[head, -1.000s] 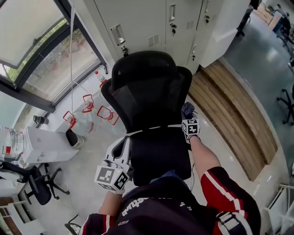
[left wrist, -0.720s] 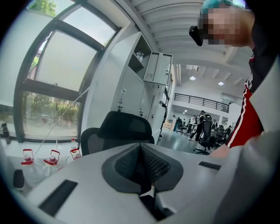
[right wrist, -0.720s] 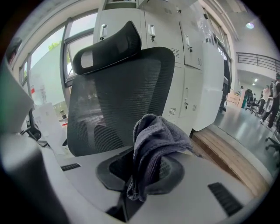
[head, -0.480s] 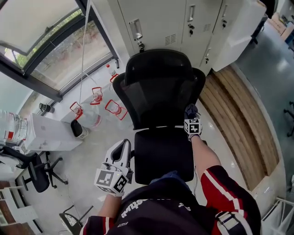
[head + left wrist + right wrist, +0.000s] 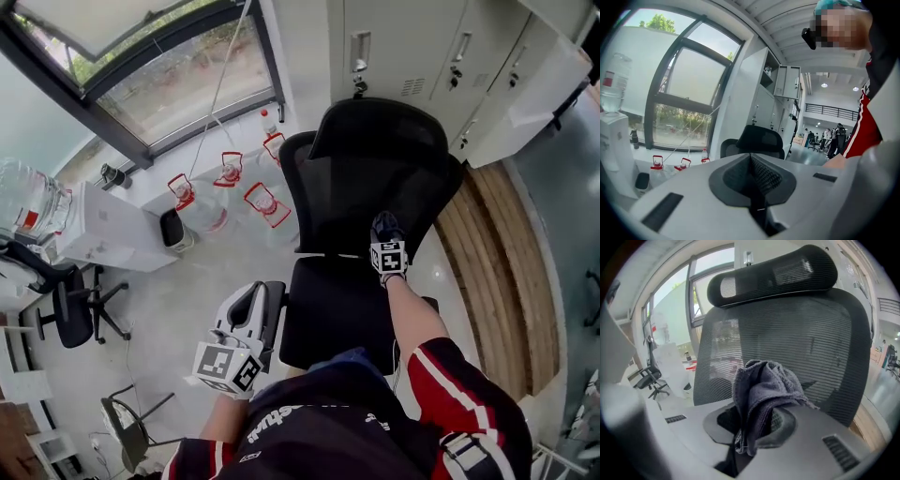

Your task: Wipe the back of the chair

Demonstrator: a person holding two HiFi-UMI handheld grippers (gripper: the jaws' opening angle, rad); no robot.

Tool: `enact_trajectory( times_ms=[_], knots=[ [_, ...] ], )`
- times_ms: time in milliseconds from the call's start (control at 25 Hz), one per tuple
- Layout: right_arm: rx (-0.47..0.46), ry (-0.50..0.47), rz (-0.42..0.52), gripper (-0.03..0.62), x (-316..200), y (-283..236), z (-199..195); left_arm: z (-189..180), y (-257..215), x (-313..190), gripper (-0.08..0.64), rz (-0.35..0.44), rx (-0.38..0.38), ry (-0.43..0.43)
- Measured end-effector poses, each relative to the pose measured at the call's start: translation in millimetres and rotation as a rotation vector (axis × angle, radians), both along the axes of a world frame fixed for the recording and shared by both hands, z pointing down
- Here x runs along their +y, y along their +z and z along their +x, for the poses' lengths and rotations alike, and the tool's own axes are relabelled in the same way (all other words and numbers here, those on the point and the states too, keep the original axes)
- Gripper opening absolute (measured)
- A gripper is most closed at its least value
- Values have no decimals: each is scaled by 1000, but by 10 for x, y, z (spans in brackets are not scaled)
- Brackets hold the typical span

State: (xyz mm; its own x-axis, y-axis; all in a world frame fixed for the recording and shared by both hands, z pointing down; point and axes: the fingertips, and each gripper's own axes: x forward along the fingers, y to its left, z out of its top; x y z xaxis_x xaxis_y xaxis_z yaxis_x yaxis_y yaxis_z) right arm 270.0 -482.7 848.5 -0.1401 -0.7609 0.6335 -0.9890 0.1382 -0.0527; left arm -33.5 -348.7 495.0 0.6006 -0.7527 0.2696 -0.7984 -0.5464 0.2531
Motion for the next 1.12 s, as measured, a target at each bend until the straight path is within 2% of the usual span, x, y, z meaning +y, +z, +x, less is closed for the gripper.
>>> enact_trajectory(
  times_ms=[400, 600, 840, 1000, 1120],
  knots=[
    [-10, -225, 16, 72, -458, -13, -1401, -794, 60, 119, 25, -17, 3, -155],
    [-24, -303, 12, 72, -629, 8, -1987, -1136, 85, 165, 25, -25, 13, -225],
    [-59, -379, 4, 72, -709, -29, -2491, -1364, -11, 242, 25, -18, 11, -266],
    [-114, -438, 58, 72, -716, -273, -2817, -1411, -8, 274, 25, -11, 21, -269],
    [-149, -453, 108, 72, -670, -576, -2888, -1323, -47, 266, 25, 0, 33, -241]
  ],
)
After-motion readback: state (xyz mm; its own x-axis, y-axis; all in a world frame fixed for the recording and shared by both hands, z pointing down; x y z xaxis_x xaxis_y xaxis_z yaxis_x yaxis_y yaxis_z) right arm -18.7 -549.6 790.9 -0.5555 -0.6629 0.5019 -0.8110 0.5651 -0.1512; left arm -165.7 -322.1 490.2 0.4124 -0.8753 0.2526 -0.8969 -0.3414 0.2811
